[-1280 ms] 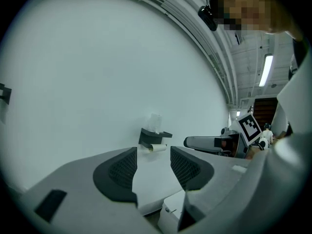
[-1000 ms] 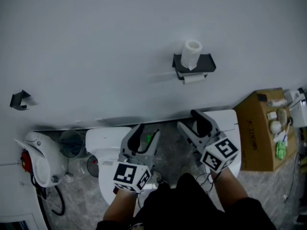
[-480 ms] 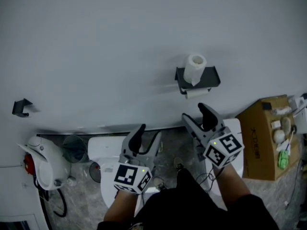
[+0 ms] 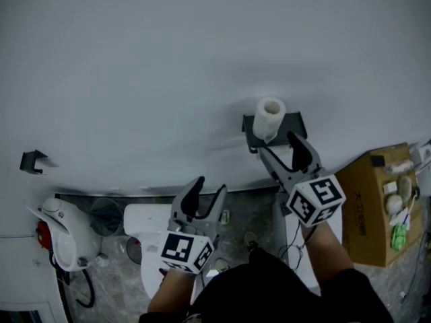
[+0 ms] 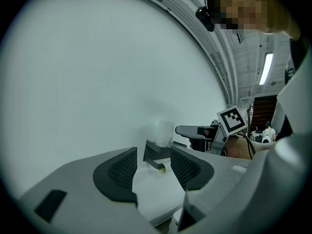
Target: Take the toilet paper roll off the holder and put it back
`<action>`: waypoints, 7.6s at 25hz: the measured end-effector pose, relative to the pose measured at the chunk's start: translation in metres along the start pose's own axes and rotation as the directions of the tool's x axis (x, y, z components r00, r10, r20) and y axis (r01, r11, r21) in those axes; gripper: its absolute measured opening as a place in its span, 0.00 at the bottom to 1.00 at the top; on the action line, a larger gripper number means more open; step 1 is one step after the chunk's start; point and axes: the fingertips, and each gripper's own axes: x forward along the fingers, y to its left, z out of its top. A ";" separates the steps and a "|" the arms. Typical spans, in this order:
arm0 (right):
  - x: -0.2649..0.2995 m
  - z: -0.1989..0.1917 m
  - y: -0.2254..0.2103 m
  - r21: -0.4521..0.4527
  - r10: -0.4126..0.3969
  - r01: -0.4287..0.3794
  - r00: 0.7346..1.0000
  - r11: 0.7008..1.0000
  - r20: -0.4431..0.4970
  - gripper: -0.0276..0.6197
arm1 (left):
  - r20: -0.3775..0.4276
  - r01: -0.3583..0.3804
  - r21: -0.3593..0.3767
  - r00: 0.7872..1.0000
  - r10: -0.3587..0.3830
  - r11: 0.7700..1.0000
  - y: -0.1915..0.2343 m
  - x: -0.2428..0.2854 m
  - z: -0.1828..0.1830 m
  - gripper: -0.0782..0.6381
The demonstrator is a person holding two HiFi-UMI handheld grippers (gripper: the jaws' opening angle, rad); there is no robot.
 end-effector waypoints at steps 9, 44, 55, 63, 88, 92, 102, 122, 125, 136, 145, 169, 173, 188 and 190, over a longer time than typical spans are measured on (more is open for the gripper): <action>0.029 0.016 -0.020 -0.077 -0.019 0.017 0.999 0.997 -0.029 0.57 | 0.001 0.001 0.009 1.000 -0.001 1.000 -0.001 0.029 0.005 0.39; 0.080 0.007 -0.028 -0.216 -0.057 0.025 0.988 0.976 -0.142 0.52 | 0.033 -0.050 0.016 0.998 0.050 0.999 0.028 0.036 0.024 0.39; 0.077 0.014 -0.021 -0.227 -0.039 0.012 0.993 0.974 -0.114 0.52 | 0.040 -0.063 0.009 0.997 0.062 0.998 0.030 0.025 0.025 0.39; 0.059 0.030 0.014 -0.094 0.067 -0.070 0.997 0.993 -0.031 0.52 | 0.051 -0.063 0.004 0.997 0.062 0.998 0.032 0.000 0.027 0.39; -0.074 -0.046 0.108 -0.070 -0.023 0.017 0.995 0.997 -0.093 0.52 | -0.027 0.094 -0.054 0.995 -0.095 0.994 -0.011 -0.118 -0.027 0.39; -0.098 -0.048 0.115 -0.073 -0.034 0.026 0.994 0.997 -0.102 0.52 | -0.026 0.112 -0.064 0.993 -0.114 0.992 -0.026 -0.127 -0.029 0.39; -0.167 -0.033 0.092 -0.088 -0.017 0.010 0.997 0.996 -0.074 0.52 | -0.012 0.139 -0.040 0.990 -0.140 0.989 -0.103 -0.115 -0.026 0.39; -0.313 -0.060 0.013 -0.056 0.193 -0.198 0.978 0.979 -0.082 0.52 | -0.090 -0.060 0.009 0.994 0.061 0.998 -0.284 -0.122 -0.080 0.39; -0.315 -0.066 0.028 -0.045 0.228 -0.233 0.969 0.971 -0.091 0.52 | -0.088 -0.109 0.002 0.990 0.108 0.994 -0.280 -0.142 -0.081 0.39; -0.313 -0.081 0.139 -0.052 0.307 -0.314 0.945 0.948 -0.109 0.52 | -0.045 -0.200 -0.014 0.979 0.199 0.980 -0.235 -0.245 -0.073 0.39; -0.338 -0.083 0.221 -0.090 0.226 -0.236 0.969 0.968 -0.103 0.52 | -0.012 -0.123 -0.028 0.992 0.122 0.992 -0.206 -0.327 -0.065 0.39; -0.466 -0.086 0.236 -0.102 0.005 -0.013 0.997 0.995 -0.078 0.52 | -0.014 0.097 -0.042 0.995 -0.097 0.994 -0.284 -0.376 -0.078 0.39; -0.486 -0.080 0.215 -0.097 0.043 -0.049 0.997 0.994 -0.064 0.52 | -0.010 0.071 -0.029 0.997 -0.072 0.997 -0.315 -0.364 -0.077 0.39; -0.533 -0.084 0.150 -0.052 0.182 -0.186 0.981 0.981 -0.071 0.52 | -0.027 -0.062 0.011 0.998 0.062 0.998 -0.399 -0.340 -0.089 0.39; -0.534 -0.086 0.148 -0.051 0.192 -0.196 0.978 0.979 -0.078 0.52 | -0.029 -0.071 0.008 0.997 0.071 0.997 -0.401 -0.339 -0.093 0.39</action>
